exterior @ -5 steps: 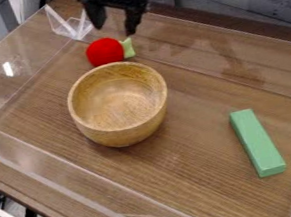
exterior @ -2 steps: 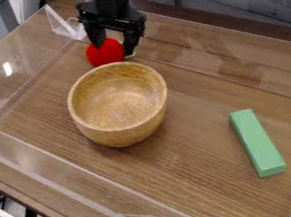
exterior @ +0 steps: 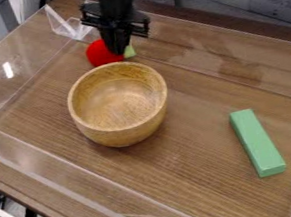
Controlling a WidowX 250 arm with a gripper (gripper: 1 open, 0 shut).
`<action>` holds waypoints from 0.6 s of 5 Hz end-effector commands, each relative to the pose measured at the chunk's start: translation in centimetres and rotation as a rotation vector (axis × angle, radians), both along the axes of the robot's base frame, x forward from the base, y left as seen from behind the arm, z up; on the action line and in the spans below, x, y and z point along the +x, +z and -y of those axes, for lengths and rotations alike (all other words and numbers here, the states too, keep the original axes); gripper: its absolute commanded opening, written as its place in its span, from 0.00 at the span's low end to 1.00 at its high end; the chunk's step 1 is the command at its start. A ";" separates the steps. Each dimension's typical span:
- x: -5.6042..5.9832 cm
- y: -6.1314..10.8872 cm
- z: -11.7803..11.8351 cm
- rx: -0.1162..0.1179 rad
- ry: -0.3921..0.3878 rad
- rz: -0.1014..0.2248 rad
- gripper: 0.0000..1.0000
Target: Move the red fruit to the right
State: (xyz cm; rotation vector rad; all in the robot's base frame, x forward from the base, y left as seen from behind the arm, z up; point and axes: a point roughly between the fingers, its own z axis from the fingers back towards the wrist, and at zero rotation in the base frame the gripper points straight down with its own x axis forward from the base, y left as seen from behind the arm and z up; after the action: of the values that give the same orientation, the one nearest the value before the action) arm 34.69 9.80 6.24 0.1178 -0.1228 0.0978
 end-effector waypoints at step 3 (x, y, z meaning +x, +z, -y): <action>0.2 4.0 4.7 -0.028 -0.040 0.079 0.00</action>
State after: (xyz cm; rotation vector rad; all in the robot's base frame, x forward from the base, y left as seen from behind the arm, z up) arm 34.50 4.82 8.07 0.0747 -0.1395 0.0515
